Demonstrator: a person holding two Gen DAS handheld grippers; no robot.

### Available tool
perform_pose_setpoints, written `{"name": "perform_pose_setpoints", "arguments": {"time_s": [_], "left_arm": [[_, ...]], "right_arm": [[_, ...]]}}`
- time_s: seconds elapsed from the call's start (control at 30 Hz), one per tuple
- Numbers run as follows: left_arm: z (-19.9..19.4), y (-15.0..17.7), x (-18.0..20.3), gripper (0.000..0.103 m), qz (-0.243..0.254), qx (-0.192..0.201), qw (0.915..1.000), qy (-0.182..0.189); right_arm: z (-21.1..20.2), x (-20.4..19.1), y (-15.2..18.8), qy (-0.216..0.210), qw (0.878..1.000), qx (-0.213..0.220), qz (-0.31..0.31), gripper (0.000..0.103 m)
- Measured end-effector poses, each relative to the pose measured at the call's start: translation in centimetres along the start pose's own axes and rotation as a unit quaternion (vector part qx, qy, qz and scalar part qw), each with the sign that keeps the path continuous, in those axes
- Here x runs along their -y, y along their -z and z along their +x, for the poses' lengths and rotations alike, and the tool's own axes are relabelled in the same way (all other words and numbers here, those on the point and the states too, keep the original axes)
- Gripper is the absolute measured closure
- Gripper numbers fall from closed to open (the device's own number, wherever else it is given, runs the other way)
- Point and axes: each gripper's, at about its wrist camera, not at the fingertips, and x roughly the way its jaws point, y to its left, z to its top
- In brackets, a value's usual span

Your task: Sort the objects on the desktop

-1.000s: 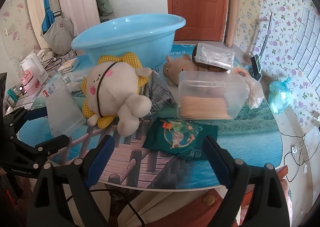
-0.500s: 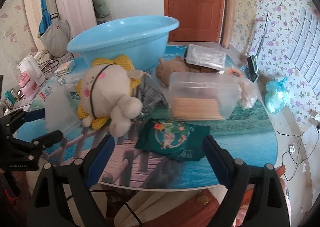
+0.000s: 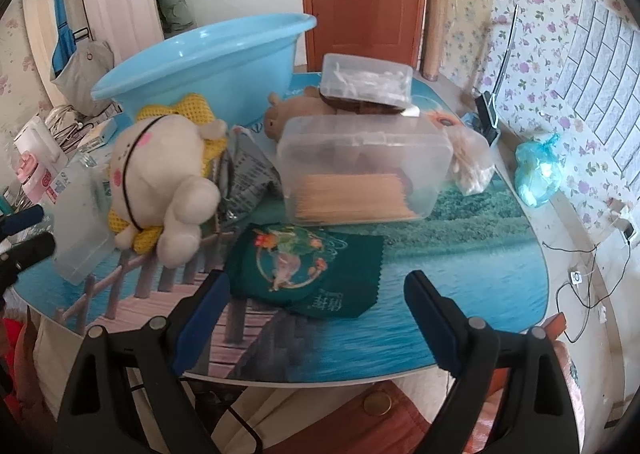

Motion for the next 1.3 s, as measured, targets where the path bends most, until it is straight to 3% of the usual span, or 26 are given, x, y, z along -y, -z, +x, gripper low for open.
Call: {"name": "perform_pose_setpoints", "arguments": {"time_s": [0.3, 0.53, 0.77, 1.1, 1.3], "left_arm": [[0.0, -0.2, -4.0, 0.01, -0.037, 0.001, 0.9987, -0.036], [1.0, -0.5, -5.8, 0.01, -0.041, -0.001, 0.9984, -0.039], [1.2, -1.1, -7.3, 0.025, -0.05, 0.005, 0.9983, -0.029], [3.0, -1.4, -8.1, 0.028, -0.03, -0.012, 0.9983, -0.048], [4.4, -1.6, -7.1, 0.053, 0.0, -0.02, 0.9981, -0.059]], "right_arm": [[0.1, -0.3, 0.1, -0.009, 1.0, -0.001, 0.001, 0.018], [0.3, -1.0, 0.0, -0.014, 1.0, -0.003, -0.009, 0.018], [0.6, -1.7, 0.0, 0.001, 1.0, -0.003, -0.024, 0.017], [0.7, -1.9, -0.3, 0.004, 1.0, -0.003, -0.026, 0.017], [0.8, -2.0, -0.5, 0.005, 1.0, -0.003, -0.024, 0.016]]}}
